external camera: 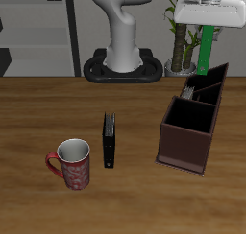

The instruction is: Place the yellow book into the left desk caddy's front compartment and place the green book into the left desk caddy's left compartment and place the black book into the left desk caddy's back compartment

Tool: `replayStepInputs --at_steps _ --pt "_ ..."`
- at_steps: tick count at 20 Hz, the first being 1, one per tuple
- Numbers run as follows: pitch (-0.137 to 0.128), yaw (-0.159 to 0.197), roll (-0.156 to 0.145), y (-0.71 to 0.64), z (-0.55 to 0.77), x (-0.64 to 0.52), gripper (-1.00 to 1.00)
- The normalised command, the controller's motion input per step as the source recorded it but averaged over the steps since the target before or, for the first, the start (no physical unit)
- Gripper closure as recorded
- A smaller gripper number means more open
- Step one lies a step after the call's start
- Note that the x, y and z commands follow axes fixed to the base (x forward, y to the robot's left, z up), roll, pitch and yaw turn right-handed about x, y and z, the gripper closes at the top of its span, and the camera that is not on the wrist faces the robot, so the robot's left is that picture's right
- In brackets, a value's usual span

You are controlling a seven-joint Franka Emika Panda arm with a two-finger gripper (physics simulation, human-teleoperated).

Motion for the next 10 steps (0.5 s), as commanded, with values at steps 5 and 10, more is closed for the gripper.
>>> replayStepInputs --at_steps 5,10 --pt "-0.046 -0.013 0.043 0.12 -0.11 -0.48 1.00" --pt "-0.008 -0.051 0.009 -0.01 -0.19 -0.29 1.00"
